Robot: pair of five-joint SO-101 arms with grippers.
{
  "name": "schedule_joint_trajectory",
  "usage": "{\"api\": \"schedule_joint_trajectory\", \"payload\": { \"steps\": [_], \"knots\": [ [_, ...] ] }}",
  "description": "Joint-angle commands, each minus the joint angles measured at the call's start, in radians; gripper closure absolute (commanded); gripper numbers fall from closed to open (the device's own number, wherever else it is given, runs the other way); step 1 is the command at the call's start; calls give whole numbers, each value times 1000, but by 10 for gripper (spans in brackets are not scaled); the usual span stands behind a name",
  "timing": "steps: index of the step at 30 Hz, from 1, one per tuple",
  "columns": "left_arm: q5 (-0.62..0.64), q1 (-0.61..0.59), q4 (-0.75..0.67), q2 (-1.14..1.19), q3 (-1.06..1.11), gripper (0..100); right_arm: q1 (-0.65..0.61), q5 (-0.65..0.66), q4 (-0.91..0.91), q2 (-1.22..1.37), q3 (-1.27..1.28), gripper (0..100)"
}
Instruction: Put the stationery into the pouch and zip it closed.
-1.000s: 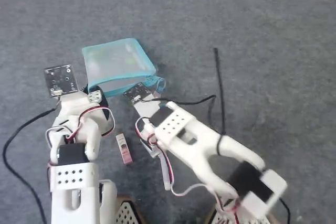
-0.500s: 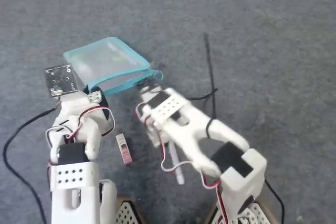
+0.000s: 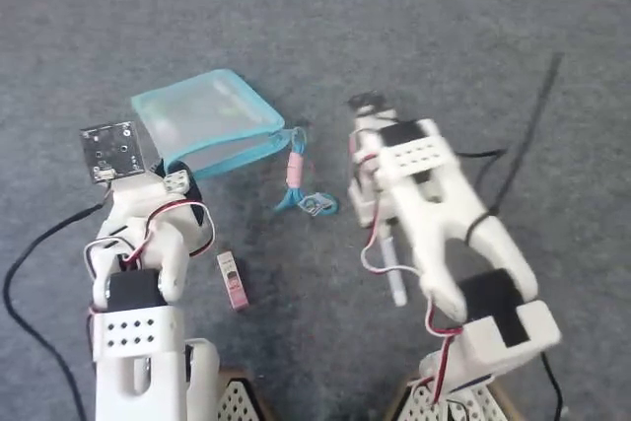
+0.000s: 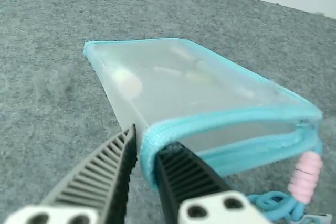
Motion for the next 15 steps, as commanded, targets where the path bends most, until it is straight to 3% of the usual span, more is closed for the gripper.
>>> {"api": "schedule_joint_trajectory", "payload": {
  "steps": [1,7,10,15],
  "knots": [
    [15,-3,-2,-3,-77,988,91,43,-99,-68,-21,991],
    [15,-3,0,-3,-77,988,97,55,-189,-56,-3,990],
    [15,-3,0,-3,-77,988,97,153,-166,-79,2,986],
    [-12,-3,0,-3,-76,988,90,121,-209,-177,94,857]
  ]
}}
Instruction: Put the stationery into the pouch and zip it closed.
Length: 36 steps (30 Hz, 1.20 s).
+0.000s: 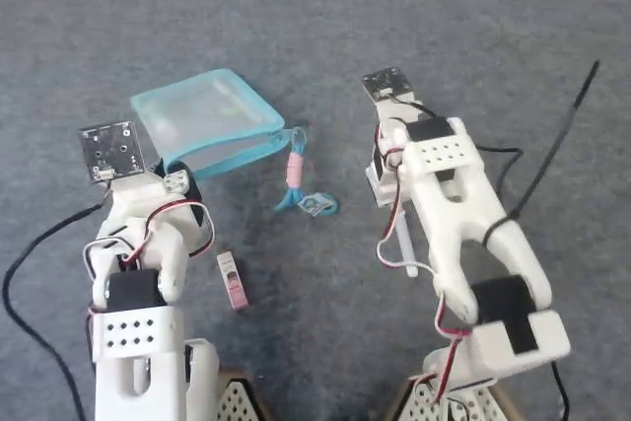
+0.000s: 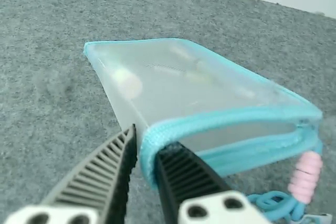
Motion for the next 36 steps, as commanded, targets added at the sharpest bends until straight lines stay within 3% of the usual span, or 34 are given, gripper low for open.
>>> {"api": "schedule_joint_trajectory", "payload": {
  "steps": [1,4,9,17,24,27,32,36],
  "knots": [
    [-14,-3,0,-3,-76,988,-1,3,-48,-156,83,827],
    [-15,-3,0,-3,-76,988,-7,3,-28,-246,124,768],
    [-17,-3,0,-3,-73,988,-41,-9,104,-383,198,768],
    [-17,-5,0,-3,-70,988,-122,-83,-68,-340,410,768],
    [-17,-44,0,-3,-73,988,-97,-91,-127,-199,436,768],
    [-17,-40,0,-3,-73,988,-85,-86,-130,-145,431,820],
    [-17,-40,0,-3,-71,988,-50,-83,-131,-119,416,995],
    [-17,-38,0,-3,-70,988,-21,-41,-87,-137,400,993]
  ]
}}
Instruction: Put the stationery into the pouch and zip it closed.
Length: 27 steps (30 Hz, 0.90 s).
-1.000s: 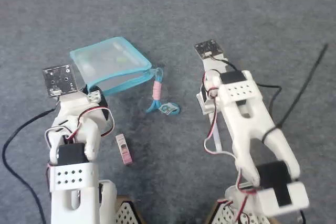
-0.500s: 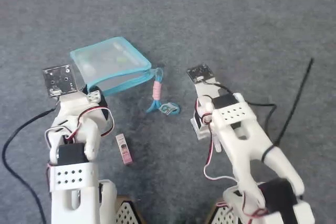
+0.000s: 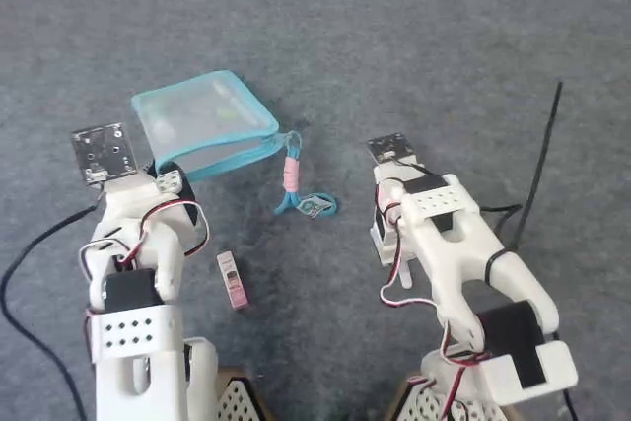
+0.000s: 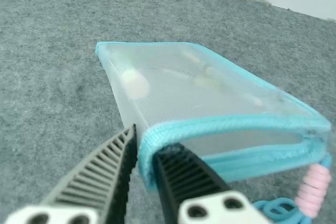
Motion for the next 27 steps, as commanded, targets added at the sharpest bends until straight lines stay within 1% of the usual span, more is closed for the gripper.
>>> {"api": "schedule_joint_trajectory", "payload": {
  "steps": [1,3,6,10,13,15,19,21,23,27],
  "knots": [
    [-17,0,0,-2,-70,988,28,86,77,-25,-52,992],
    [-17,0,0,0,-68,988,61,161,147,-82,-81,992],
    [-17,0,0,3,-67,988,88,224,245,-213,-114,992],
    [-18,0,-5,-3,-53,988,77,288,375,-427,-137,992],
    [-18,2,-5,-3,-53,988,13,301,498,-561,-198,992],
    [-18,12,-5,-2,-51,988,-64,301,570,-622,-252,992],
    [-20,41,-6,-3,-36,988,-180,276,688,-664,-396,992],
    [-20,43,-6,-3,-30,988,-197,249,717,-664,-465,992],
    [-20,43,-6,-3,-30,988,-219,252,717,-664,-514,992],
    [-20,43,-6,-3,-30,988,-328,245,716,-608,-583,992]
  ]
}}
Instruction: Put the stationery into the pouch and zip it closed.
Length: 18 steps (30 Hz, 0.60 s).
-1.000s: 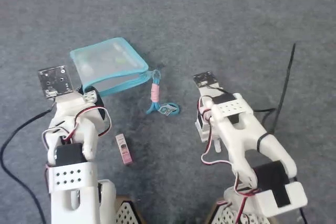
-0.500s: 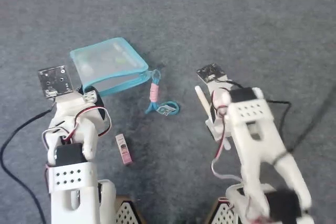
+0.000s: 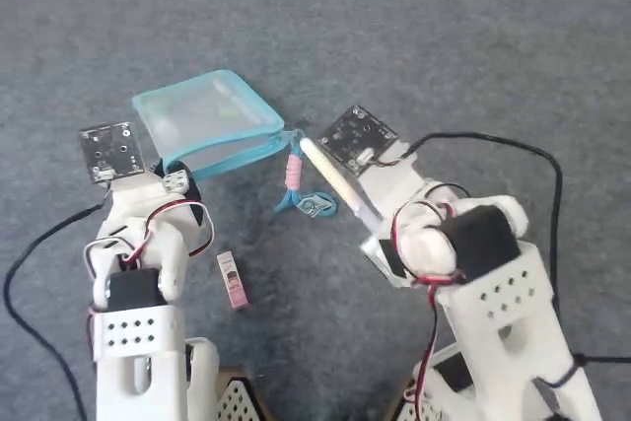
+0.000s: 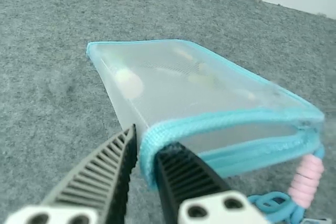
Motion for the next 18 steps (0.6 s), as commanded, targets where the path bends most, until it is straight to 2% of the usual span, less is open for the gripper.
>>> {"api": "schedule_joint_trajectory", "payload": {
  "steps": [1,5,18],
  "knots": [
    [-20,11,-6,-3,-30,988,-120,-20,10,56,-123,992],
    [-20,11,-6,-3,-28,988,-157,-20,10,226,-215,992],
    [-20,11,-6,-3,-28,988,-159,-23,21,725,-588,992]
  ]
}}
